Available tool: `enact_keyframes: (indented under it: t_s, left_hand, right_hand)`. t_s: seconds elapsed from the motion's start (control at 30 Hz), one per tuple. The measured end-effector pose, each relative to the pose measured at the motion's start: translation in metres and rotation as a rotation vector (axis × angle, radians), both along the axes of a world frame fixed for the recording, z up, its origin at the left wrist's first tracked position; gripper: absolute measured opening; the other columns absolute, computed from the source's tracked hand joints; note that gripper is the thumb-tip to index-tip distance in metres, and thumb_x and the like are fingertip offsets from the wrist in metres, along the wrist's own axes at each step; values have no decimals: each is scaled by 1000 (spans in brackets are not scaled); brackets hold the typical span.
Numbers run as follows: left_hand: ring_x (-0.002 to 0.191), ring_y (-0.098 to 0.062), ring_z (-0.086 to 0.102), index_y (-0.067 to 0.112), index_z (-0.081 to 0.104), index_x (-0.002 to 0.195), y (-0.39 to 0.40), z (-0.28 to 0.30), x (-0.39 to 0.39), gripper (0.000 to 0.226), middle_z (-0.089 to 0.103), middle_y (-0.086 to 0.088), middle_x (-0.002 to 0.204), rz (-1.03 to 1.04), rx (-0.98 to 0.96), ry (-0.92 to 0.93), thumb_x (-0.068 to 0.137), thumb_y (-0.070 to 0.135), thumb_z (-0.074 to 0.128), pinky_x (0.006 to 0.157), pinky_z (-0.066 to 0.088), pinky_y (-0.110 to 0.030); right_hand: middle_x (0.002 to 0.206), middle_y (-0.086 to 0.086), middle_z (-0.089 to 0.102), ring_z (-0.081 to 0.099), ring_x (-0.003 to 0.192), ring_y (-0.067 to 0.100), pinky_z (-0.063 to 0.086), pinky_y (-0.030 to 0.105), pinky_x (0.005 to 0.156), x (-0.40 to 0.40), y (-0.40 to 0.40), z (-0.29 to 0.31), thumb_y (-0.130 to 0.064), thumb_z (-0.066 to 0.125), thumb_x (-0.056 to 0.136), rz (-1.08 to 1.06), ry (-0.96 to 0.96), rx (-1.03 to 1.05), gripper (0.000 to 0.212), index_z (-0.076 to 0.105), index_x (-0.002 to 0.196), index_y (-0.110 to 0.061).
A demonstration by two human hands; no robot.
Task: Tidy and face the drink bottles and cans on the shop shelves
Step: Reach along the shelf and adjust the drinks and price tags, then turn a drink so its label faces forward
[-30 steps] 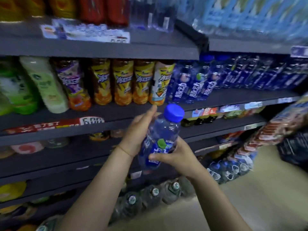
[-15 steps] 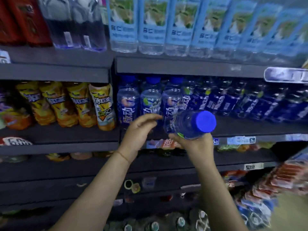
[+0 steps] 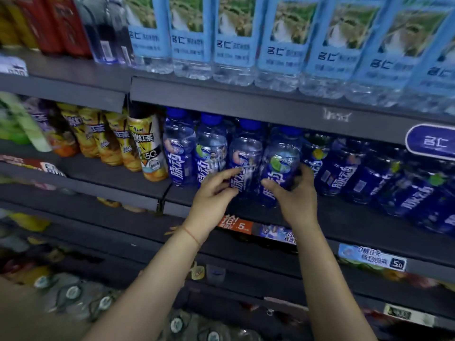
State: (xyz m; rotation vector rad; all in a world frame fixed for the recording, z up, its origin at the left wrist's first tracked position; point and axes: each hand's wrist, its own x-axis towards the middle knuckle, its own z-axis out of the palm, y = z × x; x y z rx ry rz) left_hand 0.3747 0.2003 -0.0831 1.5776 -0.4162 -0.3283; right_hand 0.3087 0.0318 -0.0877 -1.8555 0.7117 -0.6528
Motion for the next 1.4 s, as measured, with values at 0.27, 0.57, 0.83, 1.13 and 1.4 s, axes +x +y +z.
enact_keyframes:
  t_s: [0.27,0.57,0.83,1.13,1.4]
  left_hand:
    - [124,-7,52,39,62,126,5,-1,-3,47,47,7,141,-35,26,24,94,5,55,106,46,-38]
    - [78,-24,70,8,70,105,123,6,7,25,73,-8,86,15,46,171,99,4,46,80,53,-38]
    - [72,-23,69,11,71,97,364,-1,47,26,72,-7,81,207,14,162,101,8,46,72,52,-36]
    - [66,-23,65,-1,68,103,651,-5,90,25,69,-9,79,554,-94,209,99,5,44,62,47,-26]
    - [69,-23,66,12,70,94,790,-34,183,26,71,-11,82,691,-130,254,99,7,45,59,50,-23]
  right_hand:
    - [124,4,41,49,106,15,43,22,83,-10,28,-11,-12,77,83,-183,-96,-50,57,44,130,-10]
    - [78,-6,69,66,70,19,54,38,69,-4,141,3,-11,52,95,85,-110,-12,22,65,93,-28]
    - [75,-4,68,62,59,12,52,32,61,64,370,-7,-12,51,100,383,-47,30,22,67,92,-25]
    - [78,-1,67,63,61,12,52,31,59,167,656,-1,-12,52,99,810,48,14,15,66,96,-16]
    - [84,-2,67,65,69,14,56,44,68,283,787,-24,-16,54,97,900,93,3,14,65,96,-25]
